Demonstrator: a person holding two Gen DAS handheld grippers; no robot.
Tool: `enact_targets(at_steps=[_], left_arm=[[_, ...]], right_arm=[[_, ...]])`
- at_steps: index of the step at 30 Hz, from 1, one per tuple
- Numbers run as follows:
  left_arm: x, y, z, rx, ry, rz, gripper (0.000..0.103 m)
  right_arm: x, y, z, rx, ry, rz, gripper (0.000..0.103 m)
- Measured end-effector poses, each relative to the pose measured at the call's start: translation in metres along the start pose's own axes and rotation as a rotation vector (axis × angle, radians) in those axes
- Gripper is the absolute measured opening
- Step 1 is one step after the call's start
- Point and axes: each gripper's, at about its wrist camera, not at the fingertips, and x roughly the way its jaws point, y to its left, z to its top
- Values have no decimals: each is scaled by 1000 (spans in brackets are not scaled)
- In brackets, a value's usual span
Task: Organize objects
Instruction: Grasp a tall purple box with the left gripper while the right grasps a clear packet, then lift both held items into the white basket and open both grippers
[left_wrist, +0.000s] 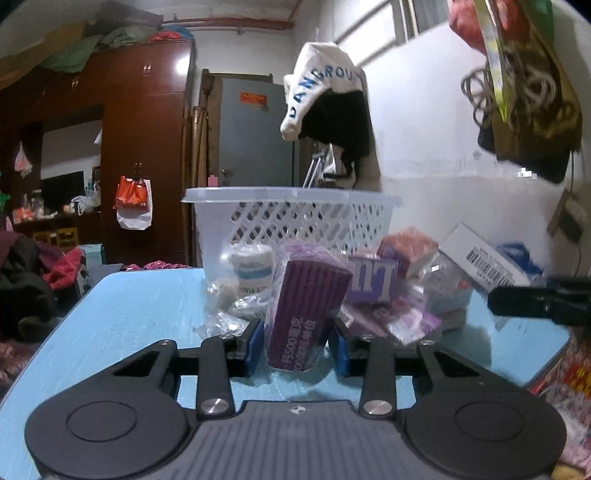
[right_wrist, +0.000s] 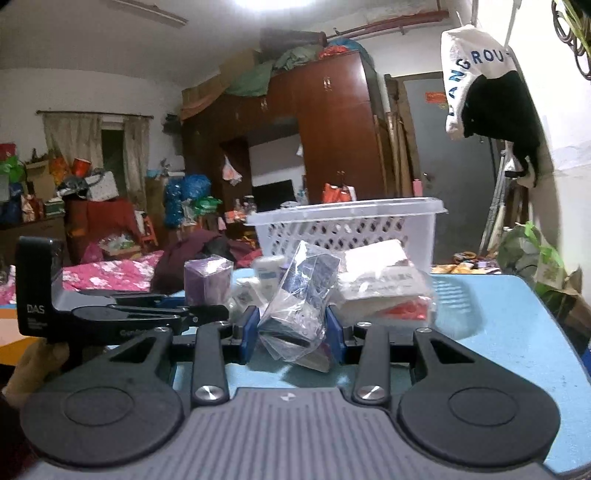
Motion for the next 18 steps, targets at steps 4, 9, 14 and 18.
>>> enact_targets(at_steps=[4, 9, 14, 18], left_arm=[[-2, 8, 11, -43, -20, -29, 41], [4, 21, 33, -85, -39, -52, 40], [13, 25, 52, -91, -59, -58, 40], [26, 30, 90, -108, -98, -67, 40]], right_arm=[[2, 6, 11, -25, -14, 18, 43], [5, 3, 36, -31, -48, 14, 43], [19, -5, 54, -66, -42, -27, 43], [38, -17, 83, -105, -67, -63, 43]])
